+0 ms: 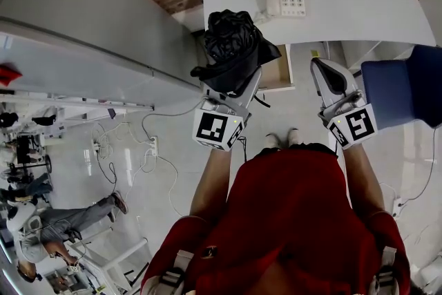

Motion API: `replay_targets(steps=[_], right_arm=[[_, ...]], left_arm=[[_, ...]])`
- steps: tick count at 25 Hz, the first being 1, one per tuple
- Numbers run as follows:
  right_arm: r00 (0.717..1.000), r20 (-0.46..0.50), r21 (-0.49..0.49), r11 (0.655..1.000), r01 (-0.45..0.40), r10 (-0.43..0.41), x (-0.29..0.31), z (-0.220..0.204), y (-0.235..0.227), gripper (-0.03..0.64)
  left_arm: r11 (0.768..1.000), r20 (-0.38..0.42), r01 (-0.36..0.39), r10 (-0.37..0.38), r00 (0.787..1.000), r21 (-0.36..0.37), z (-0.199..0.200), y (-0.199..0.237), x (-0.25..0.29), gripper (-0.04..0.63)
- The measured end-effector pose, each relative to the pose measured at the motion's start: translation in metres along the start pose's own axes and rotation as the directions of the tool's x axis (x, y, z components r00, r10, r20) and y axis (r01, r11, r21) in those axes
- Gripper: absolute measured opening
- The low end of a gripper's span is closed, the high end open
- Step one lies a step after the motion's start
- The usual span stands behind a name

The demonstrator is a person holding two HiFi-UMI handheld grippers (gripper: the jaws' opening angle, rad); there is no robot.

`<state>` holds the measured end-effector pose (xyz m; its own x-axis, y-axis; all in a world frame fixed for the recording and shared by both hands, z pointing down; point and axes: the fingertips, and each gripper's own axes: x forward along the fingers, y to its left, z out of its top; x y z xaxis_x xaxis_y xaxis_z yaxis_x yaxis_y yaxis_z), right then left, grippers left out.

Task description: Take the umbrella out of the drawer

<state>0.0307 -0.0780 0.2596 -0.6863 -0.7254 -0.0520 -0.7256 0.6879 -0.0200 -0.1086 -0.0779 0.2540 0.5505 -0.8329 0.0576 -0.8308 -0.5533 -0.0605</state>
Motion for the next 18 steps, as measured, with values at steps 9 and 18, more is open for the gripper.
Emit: replay_targets(steps=[9, 18], right_arm=[[1.0, -0.007, 0.003, 1.0, 0.004, -0.004, -0.0048, -0.0016, -0.0022, 0.012], [1.0, -0.008, -0.001, 1.0, 0.013, -0.013, -0.0062, 0.0004, -0.0031, 0.012]], left_arm=[[1.0, 0.0, -0.001, 0.001, 1.0, -0.012, 0.0, -0.0021, 0.0007, 0.247], [1.0, 0.002, 0.007, -0.007, 1.0, -0.013, 0.0007, -0.0025, 0.0017, 0.247]])
